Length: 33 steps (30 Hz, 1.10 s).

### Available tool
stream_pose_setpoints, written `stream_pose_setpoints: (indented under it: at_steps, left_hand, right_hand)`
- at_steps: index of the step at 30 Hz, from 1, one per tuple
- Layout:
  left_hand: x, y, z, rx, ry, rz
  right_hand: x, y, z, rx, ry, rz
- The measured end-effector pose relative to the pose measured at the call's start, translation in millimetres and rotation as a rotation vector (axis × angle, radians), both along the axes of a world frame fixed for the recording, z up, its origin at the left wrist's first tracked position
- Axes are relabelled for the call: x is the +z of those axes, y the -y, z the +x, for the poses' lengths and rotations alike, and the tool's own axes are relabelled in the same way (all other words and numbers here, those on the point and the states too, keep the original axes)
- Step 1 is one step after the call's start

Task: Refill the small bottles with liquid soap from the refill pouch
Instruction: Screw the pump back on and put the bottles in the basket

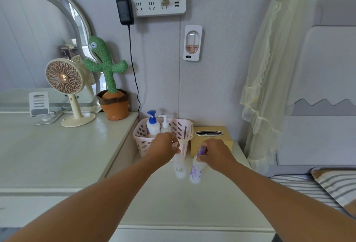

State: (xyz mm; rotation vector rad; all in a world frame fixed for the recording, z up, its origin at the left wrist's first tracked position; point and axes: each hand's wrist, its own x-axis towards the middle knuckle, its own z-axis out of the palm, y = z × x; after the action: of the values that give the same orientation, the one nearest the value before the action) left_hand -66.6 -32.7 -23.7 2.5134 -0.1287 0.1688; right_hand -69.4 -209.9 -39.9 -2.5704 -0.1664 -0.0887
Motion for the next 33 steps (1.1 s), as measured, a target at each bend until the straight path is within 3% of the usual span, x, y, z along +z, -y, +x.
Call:
stream_pose_setpoints:
  at_steps: [15,24,33]
  left_hand:
    - [115,-37,4,0.009,0.359,-0.053]
    - [126,-39,37,-0.006,0.367,0.024]
    - [94,-24,78,0.028,0.303,0.153]
  right_hand:
    - [104,-26,8,0.011,0.268,0.17]
    - [120,-38,43,-0.019,0.31,0.148]
    - [85,-50,92,-0.074,0.229,0.072]
